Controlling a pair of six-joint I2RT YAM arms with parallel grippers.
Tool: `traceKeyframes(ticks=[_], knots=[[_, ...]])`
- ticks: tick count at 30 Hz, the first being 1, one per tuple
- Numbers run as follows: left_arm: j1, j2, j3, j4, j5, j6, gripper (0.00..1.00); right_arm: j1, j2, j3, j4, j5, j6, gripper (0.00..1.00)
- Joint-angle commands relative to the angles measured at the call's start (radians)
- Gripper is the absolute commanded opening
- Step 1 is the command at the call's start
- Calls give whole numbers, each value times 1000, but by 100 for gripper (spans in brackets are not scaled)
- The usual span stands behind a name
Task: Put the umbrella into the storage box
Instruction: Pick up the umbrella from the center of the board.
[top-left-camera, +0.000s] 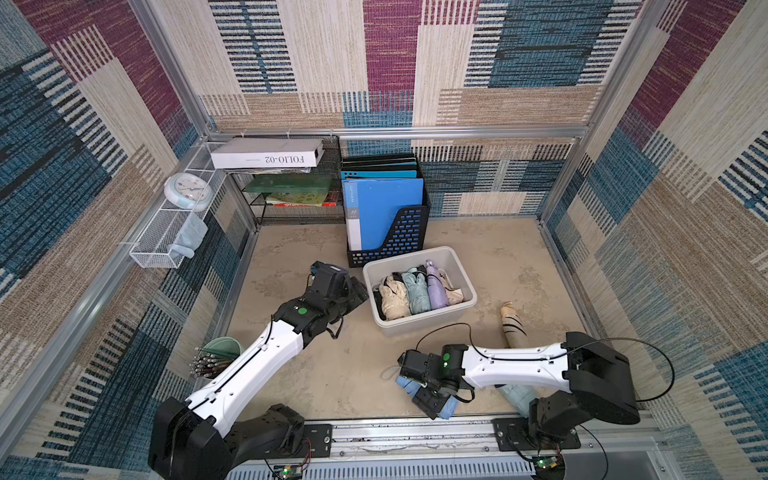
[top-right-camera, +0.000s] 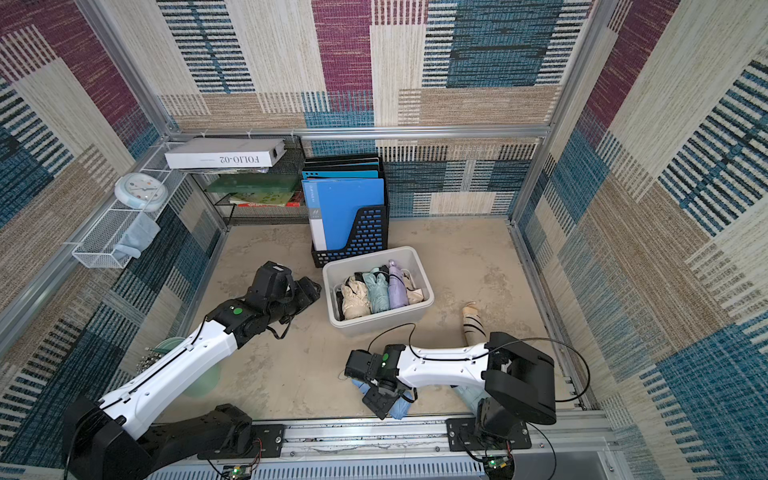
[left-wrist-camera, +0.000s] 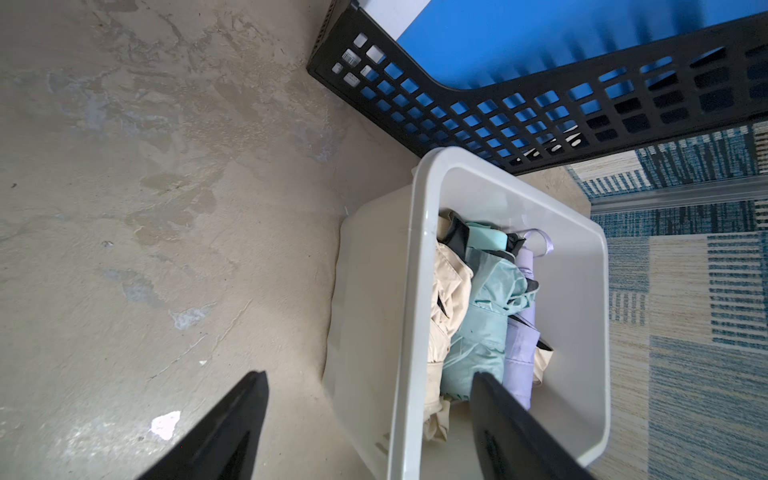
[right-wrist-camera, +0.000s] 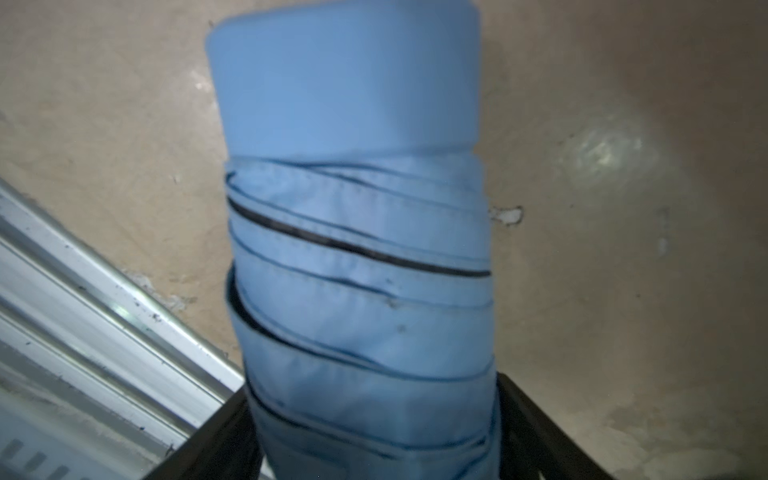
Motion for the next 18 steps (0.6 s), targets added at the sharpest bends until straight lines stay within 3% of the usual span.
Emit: traceKeyframes(ticks=[1, 8, 18], knots=[[3, -5, -2, 15, 1, 1, 81, 5, 16, 5, 13, 11, -13, 78], [6, 2, -7, 22, 11, -5, 80, 11, 45, -5, 31, 24, -18, 69], [12, -2, -13, 24, 15, -5, 80, 17, -4, -13, 51, 8, -37, 41]])
